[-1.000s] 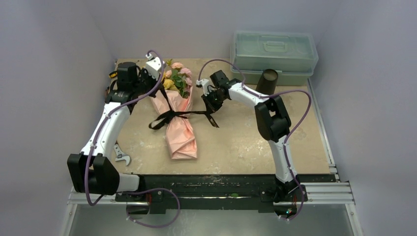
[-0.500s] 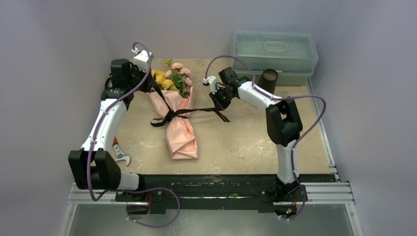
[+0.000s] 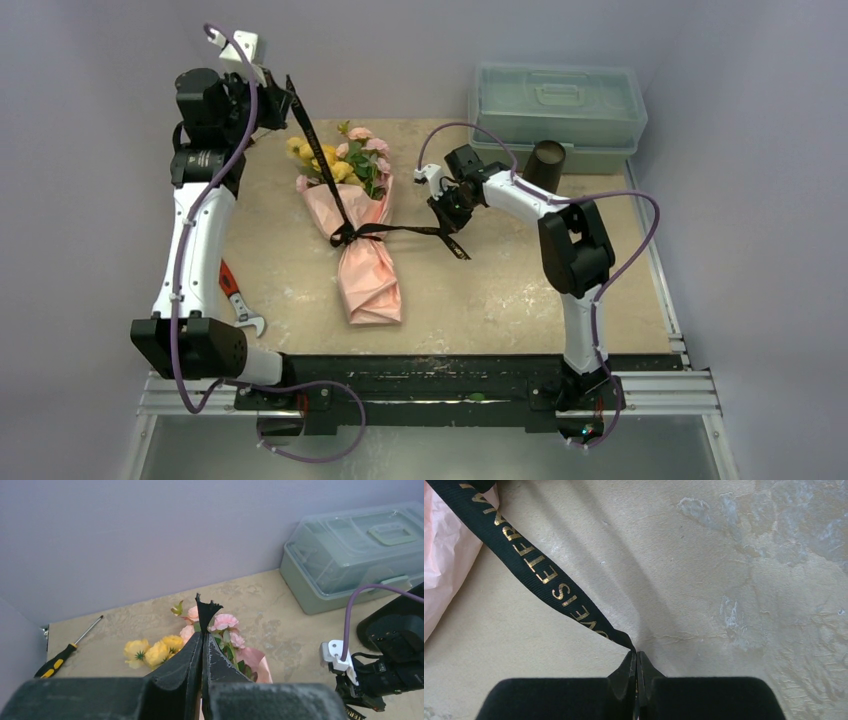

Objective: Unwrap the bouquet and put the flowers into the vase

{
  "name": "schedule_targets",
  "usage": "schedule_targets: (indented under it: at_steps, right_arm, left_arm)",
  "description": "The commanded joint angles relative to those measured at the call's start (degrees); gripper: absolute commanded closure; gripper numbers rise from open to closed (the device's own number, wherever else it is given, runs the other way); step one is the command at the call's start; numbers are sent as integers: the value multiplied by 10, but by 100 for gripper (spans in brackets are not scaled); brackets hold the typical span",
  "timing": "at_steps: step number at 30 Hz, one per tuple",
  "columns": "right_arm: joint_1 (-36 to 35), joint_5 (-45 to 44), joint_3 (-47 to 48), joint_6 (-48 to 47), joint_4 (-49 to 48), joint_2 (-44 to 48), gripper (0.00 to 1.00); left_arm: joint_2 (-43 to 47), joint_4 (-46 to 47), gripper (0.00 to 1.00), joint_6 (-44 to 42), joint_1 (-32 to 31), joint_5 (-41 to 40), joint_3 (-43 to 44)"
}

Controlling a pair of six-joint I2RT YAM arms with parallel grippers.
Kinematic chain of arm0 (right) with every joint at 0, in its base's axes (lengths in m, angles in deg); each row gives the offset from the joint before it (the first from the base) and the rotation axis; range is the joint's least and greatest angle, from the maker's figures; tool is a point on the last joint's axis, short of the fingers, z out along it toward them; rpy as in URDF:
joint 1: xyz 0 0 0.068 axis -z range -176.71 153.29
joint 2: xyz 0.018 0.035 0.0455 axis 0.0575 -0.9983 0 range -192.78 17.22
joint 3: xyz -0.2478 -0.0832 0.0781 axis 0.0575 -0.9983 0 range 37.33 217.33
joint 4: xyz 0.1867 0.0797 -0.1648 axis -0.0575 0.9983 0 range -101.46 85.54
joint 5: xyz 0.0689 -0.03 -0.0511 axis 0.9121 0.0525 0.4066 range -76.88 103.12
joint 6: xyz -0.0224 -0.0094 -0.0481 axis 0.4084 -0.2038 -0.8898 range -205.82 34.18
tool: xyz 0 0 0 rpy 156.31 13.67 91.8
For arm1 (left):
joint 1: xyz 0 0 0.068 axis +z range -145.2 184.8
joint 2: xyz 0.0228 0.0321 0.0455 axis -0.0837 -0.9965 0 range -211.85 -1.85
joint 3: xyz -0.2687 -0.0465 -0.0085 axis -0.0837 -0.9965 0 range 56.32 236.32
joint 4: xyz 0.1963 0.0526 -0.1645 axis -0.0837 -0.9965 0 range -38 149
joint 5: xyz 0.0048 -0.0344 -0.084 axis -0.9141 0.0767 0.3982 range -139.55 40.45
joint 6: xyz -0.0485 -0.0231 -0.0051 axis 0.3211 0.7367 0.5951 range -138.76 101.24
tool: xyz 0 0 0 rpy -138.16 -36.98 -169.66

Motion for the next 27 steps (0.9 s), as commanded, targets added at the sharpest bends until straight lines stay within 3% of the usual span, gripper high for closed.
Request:
schedule_targets:
  at_steps: [1, 12, 17, 19, 24, 27]
  right_arm:
    - [0, -11, 2, -11, -5, 40, 100]
    - [-1, -10, 8, -8, -1, 46, 100]
    - [0, -9, 14, -5, 0, 51, 100]
    - [0, -11, 23, -4, 3, 54, 100]
    - [0, -7, 89, -4, 35, 53, 100]
    - [0, -2, 123, -2, 48, 53, 100]
  left_arm:
    - [-5, 23, 100, 36, 5, 15, 57]
    - [-17, 37, 100, 96, 21, 49, 168]
    - [-18, 34, 100, 117, 28, 27, 192]
    - [-19, 30, 100, 116, 31, 11, 197]
    - [-18, -9, 100, 102, 37, -120, 203]
    - [-9, 5, 100, 109, 46, -131, 202]
